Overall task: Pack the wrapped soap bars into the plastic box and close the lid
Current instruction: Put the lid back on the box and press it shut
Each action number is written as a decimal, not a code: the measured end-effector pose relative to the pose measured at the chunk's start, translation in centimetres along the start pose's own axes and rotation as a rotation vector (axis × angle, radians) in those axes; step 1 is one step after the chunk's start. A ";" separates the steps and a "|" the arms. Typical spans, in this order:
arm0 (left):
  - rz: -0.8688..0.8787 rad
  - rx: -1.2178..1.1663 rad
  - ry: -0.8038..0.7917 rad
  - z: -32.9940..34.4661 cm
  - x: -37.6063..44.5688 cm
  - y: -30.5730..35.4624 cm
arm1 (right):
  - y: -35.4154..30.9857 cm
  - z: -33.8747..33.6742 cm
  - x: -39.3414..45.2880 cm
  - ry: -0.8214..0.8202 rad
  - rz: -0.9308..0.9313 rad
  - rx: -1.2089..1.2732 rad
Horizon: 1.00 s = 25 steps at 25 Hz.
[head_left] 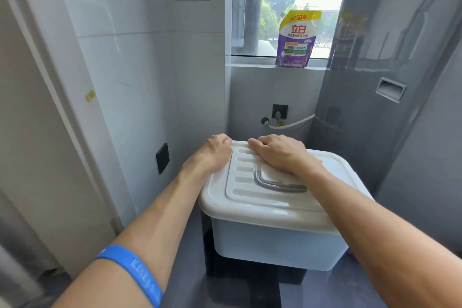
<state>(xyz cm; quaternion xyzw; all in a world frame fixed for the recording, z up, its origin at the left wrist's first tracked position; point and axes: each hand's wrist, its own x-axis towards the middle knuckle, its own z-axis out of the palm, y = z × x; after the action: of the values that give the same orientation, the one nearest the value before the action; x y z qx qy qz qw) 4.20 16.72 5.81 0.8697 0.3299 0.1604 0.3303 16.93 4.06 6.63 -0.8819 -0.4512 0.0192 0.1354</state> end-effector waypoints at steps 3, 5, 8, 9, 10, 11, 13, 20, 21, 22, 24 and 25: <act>-0.033 0.030 -0.036 -0.1 0.4 0.2 | 0.1 0.2 0.2 0.034 0.026 0.011; -0.032 0.067 -0.059 -0.2 0.8 0.3 | 0.4 0.5 0.2 0.065 0.015 0.006; -0.028 0.073 -0.088 -0.2 1.1 0.3 | 0.5 0.4 0.9 0.036 0.008 -0.004; -0.031 0.050 -0.081 -0.2 1.1 0.3 | 0.5 0.3 1.2 0.015 0.017 -0.009; -0.035 0.017 -0.070 -0.1 0.9 0.2 | 0.5 0.3 1.2 -0.005 0.022 -0.013; -0.037 -0.017 -0.050 0.1 0.6 0.1 | 0.6 0.4 1.2 -0.013 0.019 -0.022; -0.041 -0.046 -0.011 0.6 -0.3 0.2 | 0.6 0.6 1.0 -0.005 0.007 -0.053; -0.122 -0.121 0.014 1.2 -1.8 0.4 | -1.9 1.7 -1.6 -0.036 -0.201 -0.149; -0.174 -0.192 0.019 0.9 -2.1 0.5 | -2.2 1.8 -1.9 -0.080 -0.216 -0.152; -0.233 -0.248 0.020 0.5 -2.5 0.6 | -2.2 1.8 -2.3 -0.098 -0.206 -0.151; -0.317 -0.315 0.054 0.1 -4.1 0.0 | -2.0 1.7 -2.8 -0.071 -0.189 -0.135; -0.361 -0.389 0.045 -0.2 -5.4 -0.5 | -2.1 1.5 -3.0 -0.070 -0.182 -0.132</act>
<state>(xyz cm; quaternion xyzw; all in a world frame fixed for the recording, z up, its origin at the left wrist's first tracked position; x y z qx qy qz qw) -0.08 13.43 5.23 0.7131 0.4499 0.1787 0.5071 13.26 3.17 5.49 -0.8429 -0.5343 0.0077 0.0622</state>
